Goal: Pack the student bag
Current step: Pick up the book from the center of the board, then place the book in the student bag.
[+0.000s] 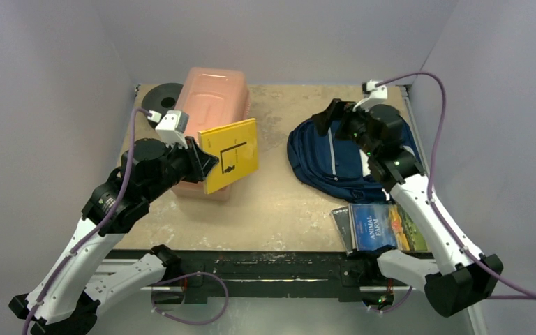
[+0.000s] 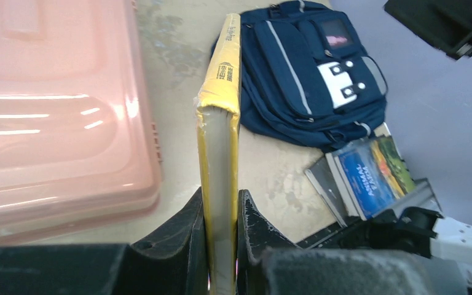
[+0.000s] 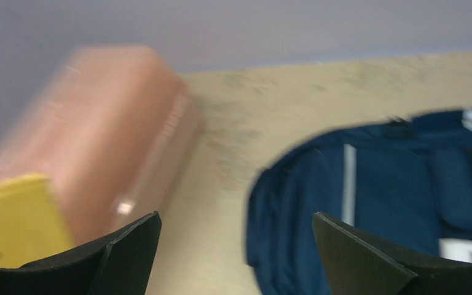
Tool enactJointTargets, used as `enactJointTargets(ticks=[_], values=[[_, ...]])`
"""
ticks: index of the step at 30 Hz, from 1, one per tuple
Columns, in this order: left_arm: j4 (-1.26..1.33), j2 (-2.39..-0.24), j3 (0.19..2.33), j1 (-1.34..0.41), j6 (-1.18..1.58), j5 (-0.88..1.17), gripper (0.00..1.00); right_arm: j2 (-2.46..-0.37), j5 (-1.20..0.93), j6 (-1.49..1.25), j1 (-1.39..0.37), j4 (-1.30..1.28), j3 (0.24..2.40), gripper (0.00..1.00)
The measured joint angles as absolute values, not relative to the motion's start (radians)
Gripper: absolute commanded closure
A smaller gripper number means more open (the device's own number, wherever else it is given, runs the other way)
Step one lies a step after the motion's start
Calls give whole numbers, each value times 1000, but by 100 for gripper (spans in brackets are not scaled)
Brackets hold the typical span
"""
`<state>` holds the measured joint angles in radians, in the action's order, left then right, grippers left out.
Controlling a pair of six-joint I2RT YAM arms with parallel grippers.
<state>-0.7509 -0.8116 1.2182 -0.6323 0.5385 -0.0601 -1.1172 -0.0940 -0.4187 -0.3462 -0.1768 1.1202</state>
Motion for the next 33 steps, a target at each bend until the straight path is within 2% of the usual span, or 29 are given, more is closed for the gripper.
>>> enactJointTargets(ticks=[3,5,10,16,18,20,22,25,26,27,29,31,33], values=[[-774,-815,1244,-633,511,-129,100,-1210,256,-302,-484,-271,1104,15],[-780,-814,1260,-633,493,-160,100,-1333,413,-233,-583,-292,1096,18],[-776,-811,1279,-633,454,-187,100,-1600,617,-118,-692,-369,1089,21],[-781,-805,1278,-633,434,-186,100,-1677,686,-73,-691,-419,1121,25],[-780,-798,1278,-633,431,-184,100,-1693,699,-66,-693,-420,1132,43],[-779,-791,1278,-634,427,-179,100,-1715,706,-70,-694,-418,1133,58],[-780,-788,1278,-635,426,-170,100,-1728,712,-68,-697,-421,1133,57],[-780,-788,1278,-635,426,-157,100,-1725,716,-70,-693,-435,1133,43],[-780,-789,1278,-635,426,-152,100,-1721,715,-73,-693,-439,1133,43],[-781,-790,1278,-635,426,-149,100,-1716,714,-73,-692,-447,1133,37],[-780,-791,1278,-635,426,-142,100,-1699,691,-77,-691,-459,1133,34],[-780,-791,1278,-635,426,-134,100,-1660,649,-83,-688,-469,1133,36],[-779,-791,1278,-635,427,-128,100,-1617,621,-86,-688,-465,1134,48]])
